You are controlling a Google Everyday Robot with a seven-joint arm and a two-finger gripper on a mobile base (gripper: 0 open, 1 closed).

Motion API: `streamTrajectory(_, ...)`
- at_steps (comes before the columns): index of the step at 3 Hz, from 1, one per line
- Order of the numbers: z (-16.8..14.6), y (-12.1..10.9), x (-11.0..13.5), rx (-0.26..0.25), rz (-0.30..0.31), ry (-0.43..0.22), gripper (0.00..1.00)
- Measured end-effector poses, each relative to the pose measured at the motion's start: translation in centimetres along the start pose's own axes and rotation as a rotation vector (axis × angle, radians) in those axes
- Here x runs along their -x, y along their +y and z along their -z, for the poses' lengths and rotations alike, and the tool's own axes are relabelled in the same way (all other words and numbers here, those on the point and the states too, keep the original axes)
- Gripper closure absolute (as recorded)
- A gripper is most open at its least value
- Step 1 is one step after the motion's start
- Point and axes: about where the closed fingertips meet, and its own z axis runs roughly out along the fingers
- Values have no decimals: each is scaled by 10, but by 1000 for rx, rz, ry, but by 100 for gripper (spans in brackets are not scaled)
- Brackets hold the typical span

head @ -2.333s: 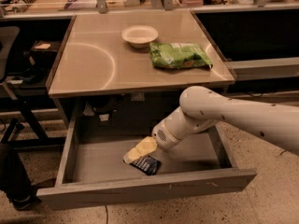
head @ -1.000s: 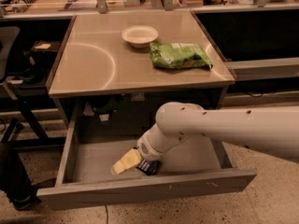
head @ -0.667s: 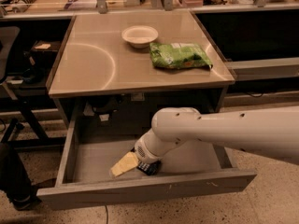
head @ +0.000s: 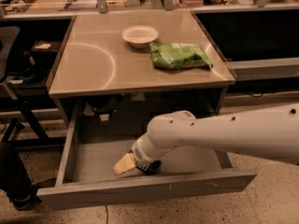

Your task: Pick rxbar blueberry from top drawer and place on counter

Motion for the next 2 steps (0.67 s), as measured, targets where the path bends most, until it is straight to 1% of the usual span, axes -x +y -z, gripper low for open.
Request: streamTrajectory(2, 0, 0, 0, 0, 0, 0, 66)
